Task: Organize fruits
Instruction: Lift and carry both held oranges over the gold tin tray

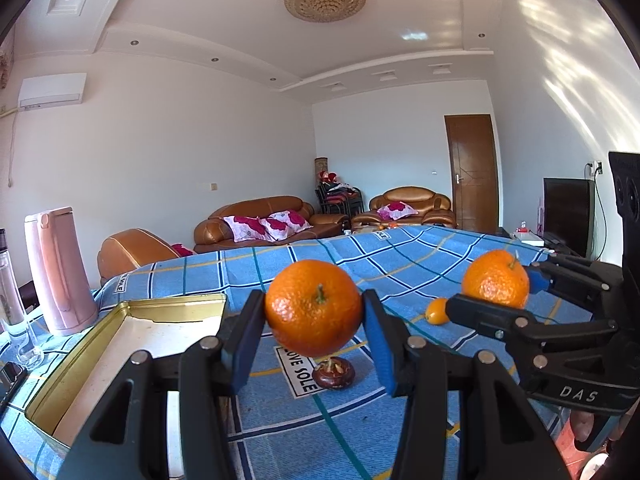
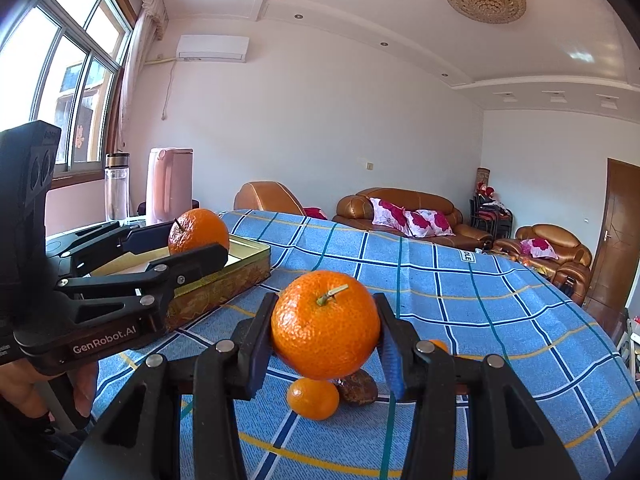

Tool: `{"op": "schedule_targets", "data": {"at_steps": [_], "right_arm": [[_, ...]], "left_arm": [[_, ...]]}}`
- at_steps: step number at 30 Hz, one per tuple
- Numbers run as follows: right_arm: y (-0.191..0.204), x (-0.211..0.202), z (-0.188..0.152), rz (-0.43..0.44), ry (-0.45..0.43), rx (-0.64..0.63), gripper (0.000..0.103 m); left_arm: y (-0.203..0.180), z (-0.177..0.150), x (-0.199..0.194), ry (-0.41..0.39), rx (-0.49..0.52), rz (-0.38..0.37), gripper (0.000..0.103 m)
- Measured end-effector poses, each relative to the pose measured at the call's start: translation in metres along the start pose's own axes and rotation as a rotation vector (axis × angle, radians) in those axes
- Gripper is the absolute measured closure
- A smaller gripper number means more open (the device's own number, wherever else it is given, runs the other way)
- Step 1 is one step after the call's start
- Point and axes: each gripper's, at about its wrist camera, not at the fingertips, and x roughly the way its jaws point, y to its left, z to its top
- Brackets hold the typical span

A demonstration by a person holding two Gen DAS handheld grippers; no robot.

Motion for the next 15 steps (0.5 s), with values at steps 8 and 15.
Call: {"op": "schedule_targets", "data": {"at_steps": [8,15], "right_arm": [[0.011,0.01,0.014,0.035,-0.006,-0.017,0.055],[0.027,0.023,0.032,0.086,-0.009,-0.037,0.055]], "left_arm": [[0.013,0.005,-0.006,-0.007,-0.012,0.04,0.053],[0.031,0.008,-0.007,0.019,-0.046,0.077,0.053]]}}
